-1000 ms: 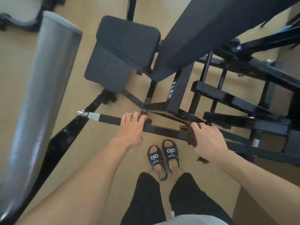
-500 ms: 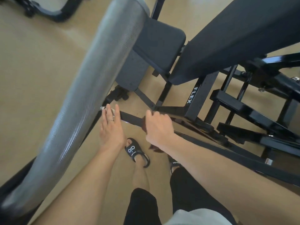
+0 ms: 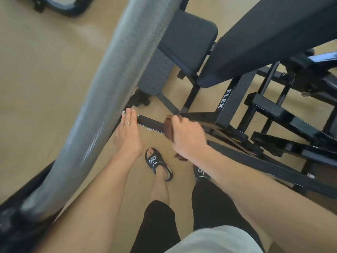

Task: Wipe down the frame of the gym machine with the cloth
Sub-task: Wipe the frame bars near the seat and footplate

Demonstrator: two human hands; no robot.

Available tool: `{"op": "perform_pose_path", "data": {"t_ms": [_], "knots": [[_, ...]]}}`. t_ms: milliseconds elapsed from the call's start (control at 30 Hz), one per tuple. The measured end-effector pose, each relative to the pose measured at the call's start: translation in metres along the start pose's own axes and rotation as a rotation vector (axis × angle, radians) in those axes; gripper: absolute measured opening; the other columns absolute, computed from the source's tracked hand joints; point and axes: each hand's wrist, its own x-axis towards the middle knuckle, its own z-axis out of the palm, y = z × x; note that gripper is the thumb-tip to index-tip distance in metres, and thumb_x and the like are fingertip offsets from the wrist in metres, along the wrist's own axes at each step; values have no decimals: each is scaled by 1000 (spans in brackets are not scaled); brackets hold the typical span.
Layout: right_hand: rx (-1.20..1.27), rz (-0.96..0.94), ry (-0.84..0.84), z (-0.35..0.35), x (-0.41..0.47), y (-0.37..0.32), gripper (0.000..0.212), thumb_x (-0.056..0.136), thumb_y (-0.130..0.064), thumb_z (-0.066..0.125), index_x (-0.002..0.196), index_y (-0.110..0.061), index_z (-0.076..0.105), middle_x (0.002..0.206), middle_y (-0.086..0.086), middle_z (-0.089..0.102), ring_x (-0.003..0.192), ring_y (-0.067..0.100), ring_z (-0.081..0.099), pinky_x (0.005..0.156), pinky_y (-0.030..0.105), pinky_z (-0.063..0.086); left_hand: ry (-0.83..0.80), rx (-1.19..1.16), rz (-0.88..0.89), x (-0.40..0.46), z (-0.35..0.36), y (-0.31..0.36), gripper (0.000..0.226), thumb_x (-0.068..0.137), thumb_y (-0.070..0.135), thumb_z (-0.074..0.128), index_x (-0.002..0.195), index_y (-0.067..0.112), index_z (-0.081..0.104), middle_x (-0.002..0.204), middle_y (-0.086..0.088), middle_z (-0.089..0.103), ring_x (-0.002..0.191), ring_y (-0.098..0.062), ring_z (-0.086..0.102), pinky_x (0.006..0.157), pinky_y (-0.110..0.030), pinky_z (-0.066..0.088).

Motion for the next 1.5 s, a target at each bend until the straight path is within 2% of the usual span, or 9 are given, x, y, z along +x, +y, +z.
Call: {"op": "perform_pose_path", "data": {"t_ms": [200, 367, 467, 567, 700, 800, 1067, 1400, 1500], "knots": [[-182, 138, -29, -1, -60, 70, 75, 86, -50, 75, 142, -18, 37, 128, 7, 62, 112, 25, 64, 95, 36, 50, -46, -7, -41, -3, -4, 10, 112, 82, -7, 68, 163, 15, -5, 171, 0, -4, 156, -22, 9, 121, -38, 26], [-130, 20, 5, 4, -2, 4, 72, 80, -41, 82, 132, -11, 43, 122, 10, 62, 109, 26, 63, 94, 39, 50, -57, -6, -68, 2, 0, 12, 119, 79, -3, 75, 162, 16, -7, 170, -2, 4, 156, -25, 11, 119, -43, 33], [-147, -71, 60, 5, 42, -55, 55, 86, -35, 76, 125, -10, 46, 110, 9, 63, 94, 25, 62, 81, 38, 49, -29, -57, -55, 7, 5, 4, 101, 87, -3, 59, 163, 20, -3, 170, -2, 7, 155, -23, 15, 119, -45, 33], [-185, -199, 138, 4, 70, -90, 40, 96, -30, 64, 127, -9, 48, 113, 12, 61, 94, 26, 62, 77, 39, 50, 23, -124, -40, 10, 5, -1, 82, 100, 19, 53, 163, 24, 1, 169, 2, 13, 150, -20, 28, 115, -40, 38], [-198, -239, 128, 8, 56, -75, 70, 95, -25, 66, 150, -6, 28, 123, 20, 55, 105, 32, 62, 81, 41, 56, 10, -83, -33, 10, 3, -3, 97, 89, -11, 49, 164, 23, -3, 171, 9, -1, 155, -16, 17, 116, -43, 39], [-314, -298, 105, 9, 26, -43, 95, 93, -23, 69, 161, -13, 4, 118, 20, 53, 100, 31, 56, 85, 42, 54, -4, -43, -58, 9, 2, 5, 96, 89, -11, 50, 163, 20, -4, 171, 5, -3, 157, -17, 11, 121, -41, 31], [-469, -140, -103, -11, -93, 88, 97, 100, -32, 62, 161, -17, -13, 142, 19, 47, 125, 32, 52, 108, 42, 48, -9, -67, -20, 6, 4, 6, 98, 87, -9, 53, 163, 14, -5, 170, 4, -12, 157, -18, 2, 122, -37, 26], [-389, -191, -56, -3, 13, -36, 98, 88, -32, 75, 156, -2, 12, 124, 26, 55, 101, 34, 59, 82, 44, 56, -18, -102, -92, 9, 10, 14, 94, 91, -9, 47, 162, 13, -11, 168, 5, -24, 155, -14, -17, 122, -38, 27], [-261, -168, -34, 2, 45, -68, 87, 89, -31, 73, 153, -4, 20, 125, 24, 55, 100, 34, 60, 77, 45, 56, -20, -118, -82, 12, 14, 13, 86, 100, 6, 48, 161, 12, -12, 168, 3, -23, 155, -14, -18, 125, -38, 20]]}}
